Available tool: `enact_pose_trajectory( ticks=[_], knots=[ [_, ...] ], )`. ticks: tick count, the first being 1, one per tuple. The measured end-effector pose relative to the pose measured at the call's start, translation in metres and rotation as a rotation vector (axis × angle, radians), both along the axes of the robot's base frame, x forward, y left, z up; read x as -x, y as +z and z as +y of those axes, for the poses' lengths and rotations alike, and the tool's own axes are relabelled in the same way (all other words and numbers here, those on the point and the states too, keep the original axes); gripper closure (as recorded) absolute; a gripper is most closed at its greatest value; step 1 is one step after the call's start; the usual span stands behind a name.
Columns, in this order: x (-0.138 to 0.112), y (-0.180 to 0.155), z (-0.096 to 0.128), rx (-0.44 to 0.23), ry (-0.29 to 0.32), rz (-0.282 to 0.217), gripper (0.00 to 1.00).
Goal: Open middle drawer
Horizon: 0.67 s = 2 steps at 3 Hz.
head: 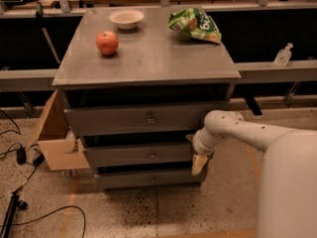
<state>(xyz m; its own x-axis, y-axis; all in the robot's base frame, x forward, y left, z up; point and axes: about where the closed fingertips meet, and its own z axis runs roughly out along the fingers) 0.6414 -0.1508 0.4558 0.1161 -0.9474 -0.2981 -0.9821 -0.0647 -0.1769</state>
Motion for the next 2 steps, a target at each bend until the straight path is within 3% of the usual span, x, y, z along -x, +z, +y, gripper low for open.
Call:
enact_pose_trajectory(
  ticks=[2],
  knots=[
    [0.0077, -0.0137, 0.0024, -0.020, 0.007, 0.031, 0.61]
  ],
)
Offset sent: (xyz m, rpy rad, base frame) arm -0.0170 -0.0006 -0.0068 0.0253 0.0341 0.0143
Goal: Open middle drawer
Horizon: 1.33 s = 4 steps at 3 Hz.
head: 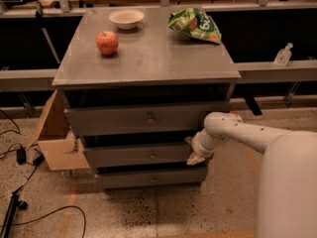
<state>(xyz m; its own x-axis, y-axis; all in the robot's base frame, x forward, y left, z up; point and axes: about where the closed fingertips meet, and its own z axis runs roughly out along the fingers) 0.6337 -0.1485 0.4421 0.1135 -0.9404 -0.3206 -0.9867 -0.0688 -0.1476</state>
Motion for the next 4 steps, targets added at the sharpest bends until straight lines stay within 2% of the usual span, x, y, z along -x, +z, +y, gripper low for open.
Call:
enact_pose_trajectory(
  ticks=[1, 2, 3, 4],
  knots=[
    [0.0062, 0.0040, -0.0032, -0.001, -0.006, 0.004, 0.85],
    [0.0062, 0.0076, -0.0032, -0.001, -0.006, 0.004, 1.00],
    [0.0063, 0.0085, -0.0032, -0.001, -0.006, 0.004, 1.00],
    [0.0063, 0.0100, -0.0032, -0.001, -0.006, 0.004, 0.85]
  ],
)
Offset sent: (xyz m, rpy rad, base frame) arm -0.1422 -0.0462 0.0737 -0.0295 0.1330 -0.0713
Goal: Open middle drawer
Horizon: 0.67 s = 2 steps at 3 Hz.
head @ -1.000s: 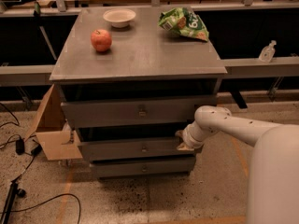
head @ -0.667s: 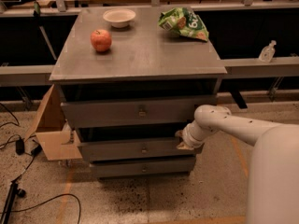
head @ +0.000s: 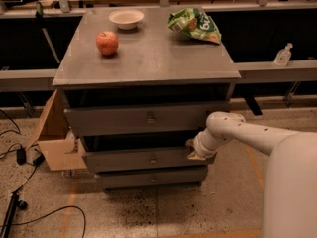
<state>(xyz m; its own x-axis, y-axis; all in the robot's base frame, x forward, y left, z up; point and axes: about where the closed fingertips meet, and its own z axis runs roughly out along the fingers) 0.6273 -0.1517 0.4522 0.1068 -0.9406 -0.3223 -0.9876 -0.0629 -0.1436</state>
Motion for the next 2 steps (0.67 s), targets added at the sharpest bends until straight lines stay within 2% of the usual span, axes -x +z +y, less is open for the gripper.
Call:
enact_pose_trajectory(
  ticks=[2],
  knots=[
    [0.0001, 0.0002, 0.0000, 0.000, 0.000, 0.000, 0.38]
  ],
)
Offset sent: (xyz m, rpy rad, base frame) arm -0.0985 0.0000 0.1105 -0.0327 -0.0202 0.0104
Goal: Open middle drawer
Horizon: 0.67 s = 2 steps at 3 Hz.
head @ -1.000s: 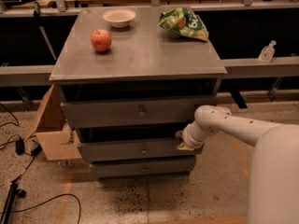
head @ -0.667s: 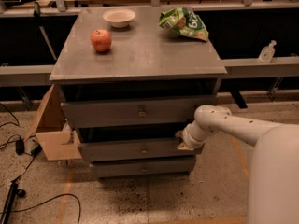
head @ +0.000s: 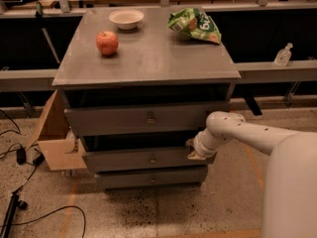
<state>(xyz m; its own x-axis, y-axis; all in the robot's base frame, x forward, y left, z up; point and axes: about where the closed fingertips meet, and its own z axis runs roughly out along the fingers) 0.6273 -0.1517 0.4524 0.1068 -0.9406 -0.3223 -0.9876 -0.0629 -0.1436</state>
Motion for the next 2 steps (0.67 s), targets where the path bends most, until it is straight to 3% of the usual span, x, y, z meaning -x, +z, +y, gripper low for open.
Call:
enact_pose_trajectory(
  ticks=[1, 2],
  knots=[
    [0.0000, 0.0000, 0.0000, 0.000, 0.000, 0.000, 0.15],
    [0.0001, 0.0001, 0.0000, 0.000, 0.000, 0.000, 0.00]
  ],
)
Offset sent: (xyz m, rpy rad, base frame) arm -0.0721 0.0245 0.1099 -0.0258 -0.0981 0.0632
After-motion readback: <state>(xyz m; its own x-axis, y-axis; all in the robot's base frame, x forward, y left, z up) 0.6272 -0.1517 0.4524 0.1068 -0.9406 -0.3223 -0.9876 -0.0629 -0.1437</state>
